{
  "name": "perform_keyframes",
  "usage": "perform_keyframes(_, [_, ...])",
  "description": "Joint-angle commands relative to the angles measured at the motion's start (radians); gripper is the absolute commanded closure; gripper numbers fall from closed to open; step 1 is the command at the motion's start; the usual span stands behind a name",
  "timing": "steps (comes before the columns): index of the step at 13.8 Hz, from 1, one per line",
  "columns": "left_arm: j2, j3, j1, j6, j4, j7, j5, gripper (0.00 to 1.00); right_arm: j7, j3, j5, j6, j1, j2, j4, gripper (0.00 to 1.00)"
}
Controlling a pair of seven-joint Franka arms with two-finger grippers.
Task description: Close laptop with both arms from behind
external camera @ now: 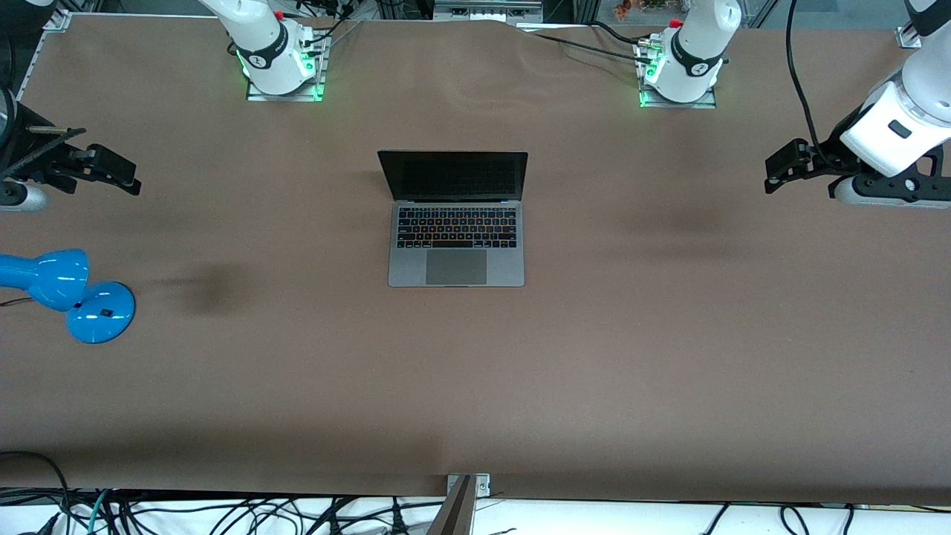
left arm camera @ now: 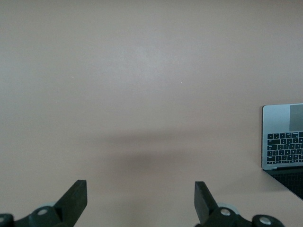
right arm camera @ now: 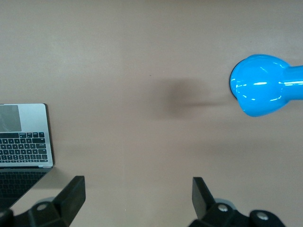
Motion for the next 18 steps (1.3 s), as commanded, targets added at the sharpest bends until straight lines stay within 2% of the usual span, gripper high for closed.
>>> perform_keyframes(1, [0.002, -0.008, -0.003, 0.004, -0.005, -0.003, -0.003, 0.0, 0.009, -0.002, 0.003, -0.008, 0.002, -0.007, -0.001, 0.0])
perform_keyframes(8, [-0.004, -0.012, -0.003, 0.001, 0.03, -0.014, -0.006, 0.0, 0.009, 0.001, 0.003, -0.006, 0.003, -0.005, 0.001, 0.0])
perform_keyframes(12, [0.001, -0.03, -0.005, -0.062, 0.074, -0.02, -0.006, 0.0, 0.01, 0.001, 0.003, -0.004, 0.003, -0.004, 0.001, 0.0])
perform_keyframes(18, [0.004, -0.083, -0.005, -0.094, 0.05, -0.172, -0.015, 0.0, 0.009, 0.001, 0.003, -0.006, 0.005, -0.004, 0.001, 0.0])
